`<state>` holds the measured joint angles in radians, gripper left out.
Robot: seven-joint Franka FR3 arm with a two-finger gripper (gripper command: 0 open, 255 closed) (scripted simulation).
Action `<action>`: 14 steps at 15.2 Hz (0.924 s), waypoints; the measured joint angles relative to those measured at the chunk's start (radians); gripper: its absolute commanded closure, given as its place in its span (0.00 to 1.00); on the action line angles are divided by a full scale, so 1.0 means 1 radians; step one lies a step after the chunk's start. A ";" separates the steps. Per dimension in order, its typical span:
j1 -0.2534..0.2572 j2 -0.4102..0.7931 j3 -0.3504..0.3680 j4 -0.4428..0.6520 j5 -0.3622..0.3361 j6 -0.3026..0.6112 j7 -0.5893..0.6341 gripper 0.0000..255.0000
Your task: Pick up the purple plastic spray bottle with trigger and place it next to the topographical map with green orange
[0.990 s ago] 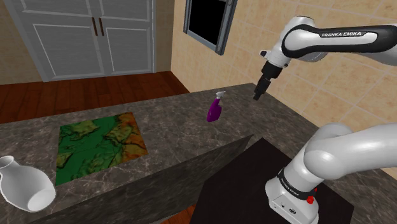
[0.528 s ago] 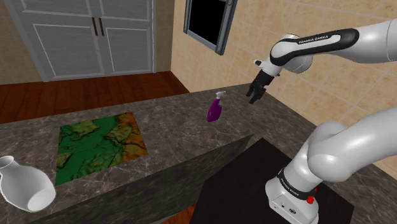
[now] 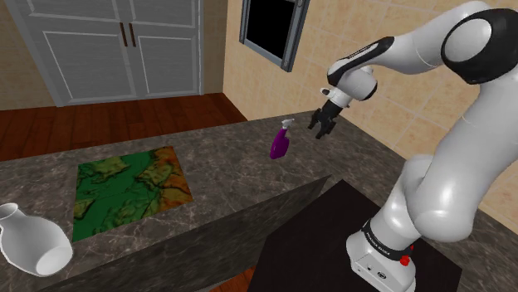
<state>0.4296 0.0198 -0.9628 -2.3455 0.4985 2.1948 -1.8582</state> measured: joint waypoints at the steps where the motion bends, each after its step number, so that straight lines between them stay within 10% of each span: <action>1: -0.003 0.081 0.002 0.039 0.086 -0.027 -0.092 0.00; 5: -0.134 0.356 0.108 0.230 0.332 -0.157 -0.373 0.00; 14: -0.322 0.657 0.298 0.525 0.502 -0.285 -0.616 0.00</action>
<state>0.1073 0.6773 -0.6651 -1.8204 1.0008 1.9103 -2.4744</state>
